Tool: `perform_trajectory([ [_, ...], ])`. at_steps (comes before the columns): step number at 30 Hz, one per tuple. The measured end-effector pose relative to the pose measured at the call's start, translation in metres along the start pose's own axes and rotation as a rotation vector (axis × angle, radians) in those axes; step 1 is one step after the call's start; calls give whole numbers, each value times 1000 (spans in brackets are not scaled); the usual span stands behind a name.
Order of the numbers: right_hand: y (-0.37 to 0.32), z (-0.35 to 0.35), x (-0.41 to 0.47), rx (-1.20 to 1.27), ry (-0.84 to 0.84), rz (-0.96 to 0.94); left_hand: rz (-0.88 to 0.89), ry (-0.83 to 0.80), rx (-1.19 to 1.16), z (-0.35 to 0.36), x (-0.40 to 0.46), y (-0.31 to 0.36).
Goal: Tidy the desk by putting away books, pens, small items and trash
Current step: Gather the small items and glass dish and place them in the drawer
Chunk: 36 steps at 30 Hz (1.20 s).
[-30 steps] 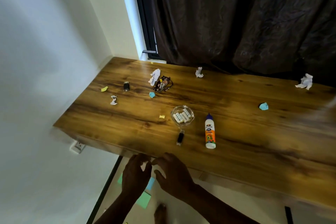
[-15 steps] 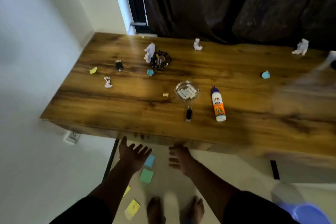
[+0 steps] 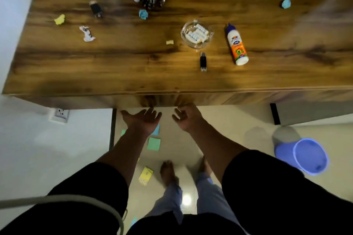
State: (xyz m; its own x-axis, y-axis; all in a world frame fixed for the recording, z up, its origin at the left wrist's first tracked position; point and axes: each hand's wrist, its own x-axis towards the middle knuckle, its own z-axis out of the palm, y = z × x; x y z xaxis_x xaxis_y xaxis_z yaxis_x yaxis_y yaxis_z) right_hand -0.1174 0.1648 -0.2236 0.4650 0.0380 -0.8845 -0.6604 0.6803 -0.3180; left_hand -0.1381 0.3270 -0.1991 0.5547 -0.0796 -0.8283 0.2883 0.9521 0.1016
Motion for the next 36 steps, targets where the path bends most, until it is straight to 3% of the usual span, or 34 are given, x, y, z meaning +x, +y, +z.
perform_trajectory([
  [6, 3, -9, -4, 70, -80, -16, -9, -75, 7, -12, 9, -4],
  [17, 27, -30, -39, 13, -30, -18, -32, -86, 38, -42, -19, -12],
  [21, 39, -41, -55, -59, -29, 8, -23, -126, 31, -60, -33, -16],
  [25, 47, -55, -71, -176, -57, 58, 2, -63, 54, -76, -43, -25],
  [28, 55, -64, -91, -387, -120, 90, 25, -5, 84, -87, -52, -34],
  [31, 63, -68, -121, -850, -283, 44, 24, 8, 74, -103, -54, -40],
  [33, 65, -61, -142, -1049, -426, -56, 13, 3, 79, -114, -55, -42],
  [36, 62, -46, -172, -1149, -549, -355, 28, 50, 149, -118, -71, -53],
])
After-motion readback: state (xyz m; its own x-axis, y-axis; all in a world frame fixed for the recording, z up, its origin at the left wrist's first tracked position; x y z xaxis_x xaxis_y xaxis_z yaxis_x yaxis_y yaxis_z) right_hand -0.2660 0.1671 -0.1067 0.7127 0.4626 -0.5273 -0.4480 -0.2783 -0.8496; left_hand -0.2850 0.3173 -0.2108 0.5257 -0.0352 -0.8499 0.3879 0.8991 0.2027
